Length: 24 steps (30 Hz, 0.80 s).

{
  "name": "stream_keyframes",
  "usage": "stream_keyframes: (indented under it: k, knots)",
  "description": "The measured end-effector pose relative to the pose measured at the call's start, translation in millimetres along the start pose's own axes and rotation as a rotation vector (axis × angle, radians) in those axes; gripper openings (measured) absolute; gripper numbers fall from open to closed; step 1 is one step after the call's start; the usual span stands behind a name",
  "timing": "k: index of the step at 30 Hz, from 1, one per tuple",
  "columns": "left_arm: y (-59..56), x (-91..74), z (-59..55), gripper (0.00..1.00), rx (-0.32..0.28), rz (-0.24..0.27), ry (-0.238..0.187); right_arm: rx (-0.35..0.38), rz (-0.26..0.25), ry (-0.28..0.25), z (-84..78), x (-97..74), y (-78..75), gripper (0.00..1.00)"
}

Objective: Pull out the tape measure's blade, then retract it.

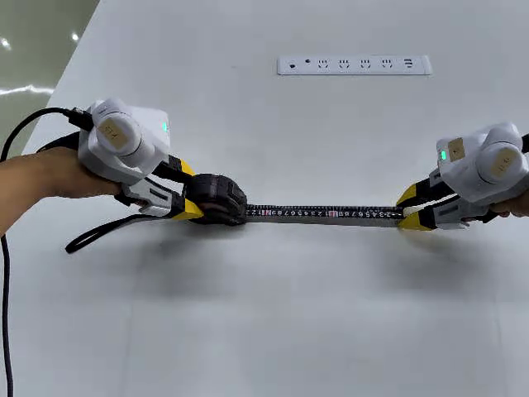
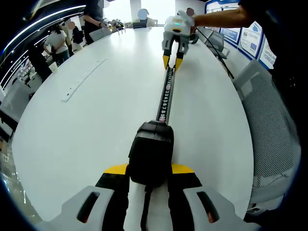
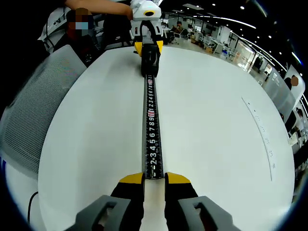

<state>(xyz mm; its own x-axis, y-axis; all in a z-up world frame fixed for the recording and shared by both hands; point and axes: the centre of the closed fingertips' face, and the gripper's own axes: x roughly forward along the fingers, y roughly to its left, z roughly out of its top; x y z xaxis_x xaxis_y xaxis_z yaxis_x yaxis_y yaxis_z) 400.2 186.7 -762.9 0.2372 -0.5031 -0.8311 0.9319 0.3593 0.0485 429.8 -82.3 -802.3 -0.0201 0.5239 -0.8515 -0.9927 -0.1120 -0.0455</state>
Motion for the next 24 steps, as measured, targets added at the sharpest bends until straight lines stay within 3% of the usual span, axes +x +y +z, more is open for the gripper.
stream_keyframes:
  k: [13, 24]
  knots:
    - [2.5, -6.1, 1.9, 0.3, -0.016, 0.014, -0.007, 0.011, -0.019, -0.005, -0.5, -4.5, -0.3, 0.18]
    - [-7.8, -8.2, -5.5, 0.45, -0.087, 0.015, 0.004, 0.044, -0.05, -0.023, -1.4, -13.0, 3.9, 0.27]
